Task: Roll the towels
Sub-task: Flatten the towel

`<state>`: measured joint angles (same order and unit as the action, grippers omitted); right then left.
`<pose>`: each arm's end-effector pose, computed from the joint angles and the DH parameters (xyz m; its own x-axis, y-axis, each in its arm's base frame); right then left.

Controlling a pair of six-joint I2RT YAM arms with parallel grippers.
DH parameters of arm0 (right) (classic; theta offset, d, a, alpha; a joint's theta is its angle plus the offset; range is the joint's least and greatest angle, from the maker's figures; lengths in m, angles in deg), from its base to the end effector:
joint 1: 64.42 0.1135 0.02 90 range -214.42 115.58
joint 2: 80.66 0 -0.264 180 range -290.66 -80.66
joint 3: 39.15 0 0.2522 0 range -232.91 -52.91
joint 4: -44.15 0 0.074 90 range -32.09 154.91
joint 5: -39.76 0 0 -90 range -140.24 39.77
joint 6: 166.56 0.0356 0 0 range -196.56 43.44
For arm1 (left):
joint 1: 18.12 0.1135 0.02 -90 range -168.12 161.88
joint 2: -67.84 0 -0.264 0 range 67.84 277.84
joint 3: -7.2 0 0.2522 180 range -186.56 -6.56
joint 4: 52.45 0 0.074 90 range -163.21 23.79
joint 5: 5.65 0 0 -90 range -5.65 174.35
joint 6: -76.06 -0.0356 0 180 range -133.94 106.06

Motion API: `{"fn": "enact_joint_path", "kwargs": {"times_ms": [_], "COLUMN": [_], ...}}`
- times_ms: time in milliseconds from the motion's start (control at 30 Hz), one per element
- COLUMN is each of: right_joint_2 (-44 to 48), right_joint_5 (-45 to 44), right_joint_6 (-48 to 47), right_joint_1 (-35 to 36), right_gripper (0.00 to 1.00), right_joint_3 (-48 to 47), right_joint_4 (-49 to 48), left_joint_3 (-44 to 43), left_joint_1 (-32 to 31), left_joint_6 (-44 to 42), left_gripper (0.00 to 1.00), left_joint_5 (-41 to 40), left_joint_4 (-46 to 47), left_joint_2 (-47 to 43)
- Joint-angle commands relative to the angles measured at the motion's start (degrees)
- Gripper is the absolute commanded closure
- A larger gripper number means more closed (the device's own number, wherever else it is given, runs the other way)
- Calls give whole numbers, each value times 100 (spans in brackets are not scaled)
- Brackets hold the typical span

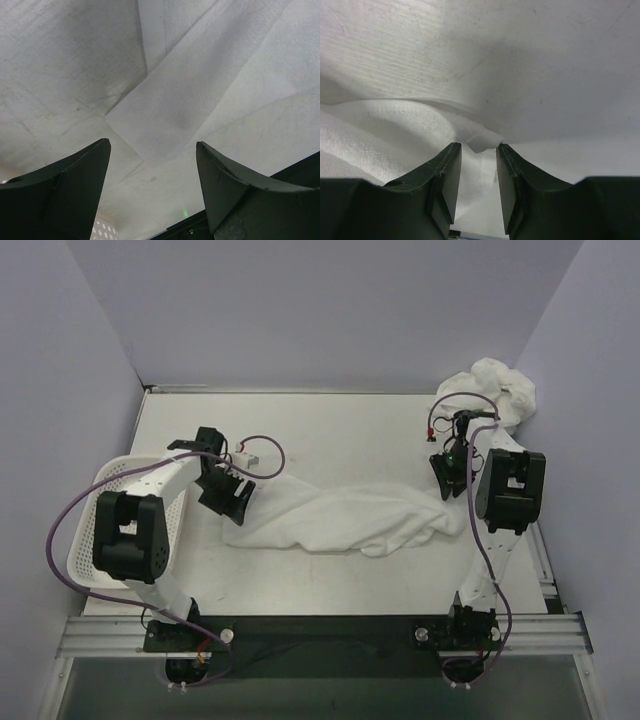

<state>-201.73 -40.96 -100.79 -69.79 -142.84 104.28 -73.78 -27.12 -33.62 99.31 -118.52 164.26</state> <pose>0.4192 -0.0336 0.1577 -0.9101 -0.3213 -0.2618 -0.3464 0.9365 0.0548 0.3034 -0.0574 0.2015 -0.8562 0.4650 -0.2250 0.5067 0.8408 -0.1907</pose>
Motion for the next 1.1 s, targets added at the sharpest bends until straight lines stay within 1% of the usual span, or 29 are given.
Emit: {"fn": "enact_joint_path", "kwargs": {"times_ms": [0, 100, 167, 267, 333, 433, 467, 600, 733, 767, 800, 867, 933, 1033, 1067], "right_joint_2": [180, 356, 453, 462, 340, 251, 234, 216, 470, 584, 620, 647, 656, 586, 550], "right_joint_5": [-347, -523, -672, -796, -910, -910, -1076, -1235, -1358, -1367, -1359, -1263, -1139, -1007, -1007], "right_joint_6": [-37, -187, -441, -732, -837, -934, -978, -1057, -1198, -1233, -1364, -1549, -1794, -1997, -2076], "right_joint_1": [106, 211, 307, 404, 484, 501, 632, 677, 668, 660, 668, 677, 677, 686, 677], "right_gripper": [66, 63, 58, 55, 55, 59, 61, 60, 53, 47, 44, 43, 44, 51, 55], "right_joint_3": [19, 98, 221, 266, 196, 169, 151, 125, 169, 178, 178, 169, 195, 248, 239], "right_joint_4": [30, -40, -137, -216, -225, -225, -225, -225, -242, -251, -269, -277, -269, -278, -278], "left_joint_3": [-124, -238, -274, -318, -353, -397, -423, -546, -696, -705, -705, -696, -643, -573, -547], "left_joint_1": [38, 38, 29, 38, 38, 64, 73, 152, 187, 196, 196, 196, 205, 205, 196], "left_joint_6": [26, 78, 96, 114, 114, 131, 131, 96, 52, 35, 26, 61, 96, 140, 131], "left_gripper": [20, 20, 20, 20, 20, 20, 20, 20, 20, 20, 20, 20, 20, 20, 20], "left_joint_5": [138, 261, 288, 306, 306, 280, 271, 226, 270, 270, 279, 297, 376, 455, 455], "left_joint_4": [11, 11, 19, 2, 11, -7, -7, -42, -121, -147, -156, -156, -156, -121, -104], "left_joint_2": [140, 210, 263, 316, 342, 386, 395, 474, 571, 579, 597, 623, 641, 650, 659]}}
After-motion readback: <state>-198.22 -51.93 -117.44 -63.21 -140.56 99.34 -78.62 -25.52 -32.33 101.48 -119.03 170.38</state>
